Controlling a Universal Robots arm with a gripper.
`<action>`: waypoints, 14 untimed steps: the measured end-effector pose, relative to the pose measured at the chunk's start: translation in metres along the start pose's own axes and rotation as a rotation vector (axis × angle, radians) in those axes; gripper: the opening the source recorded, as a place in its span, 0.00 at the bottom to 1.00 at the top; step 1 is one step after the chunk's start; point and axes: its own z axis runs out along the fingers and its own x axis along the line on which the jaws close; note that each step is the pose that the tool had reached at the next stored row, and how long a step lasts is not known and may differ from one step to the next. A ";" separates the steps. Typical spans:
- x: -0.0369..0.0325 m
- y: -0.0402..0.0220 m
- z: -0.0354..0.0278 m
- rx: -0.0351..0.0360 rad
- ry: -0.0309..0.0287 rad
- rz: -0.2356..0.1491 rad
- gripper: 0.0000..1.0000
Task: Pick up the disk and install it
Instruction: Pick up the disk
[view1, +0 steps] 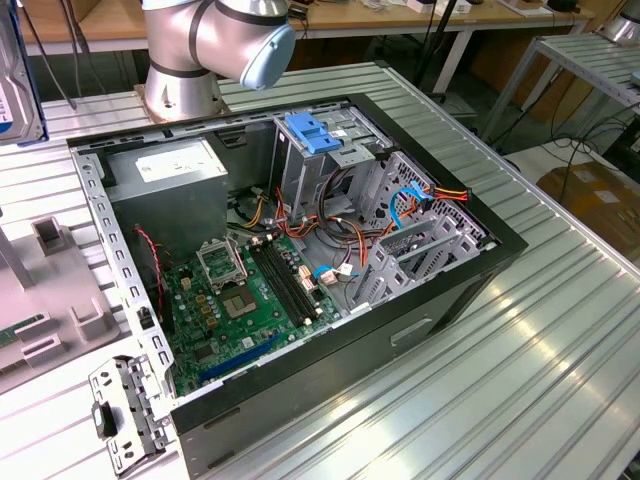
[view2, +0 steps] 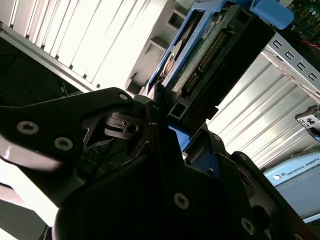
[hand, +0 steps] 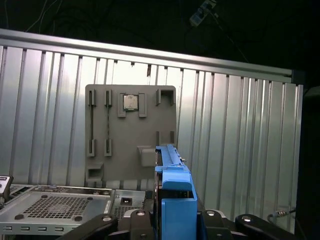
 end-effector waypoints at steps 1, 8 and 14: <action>0.0001 -0.0010 0.0000 0.0000 0.0000 0.000 0.37; 0.0008 -0.0099 -0.0003 -0.0003 0.0000 0.000 0.37; 0.0015 -0.0179 -0.0005 -0.0006 0.0000 0.000 0.37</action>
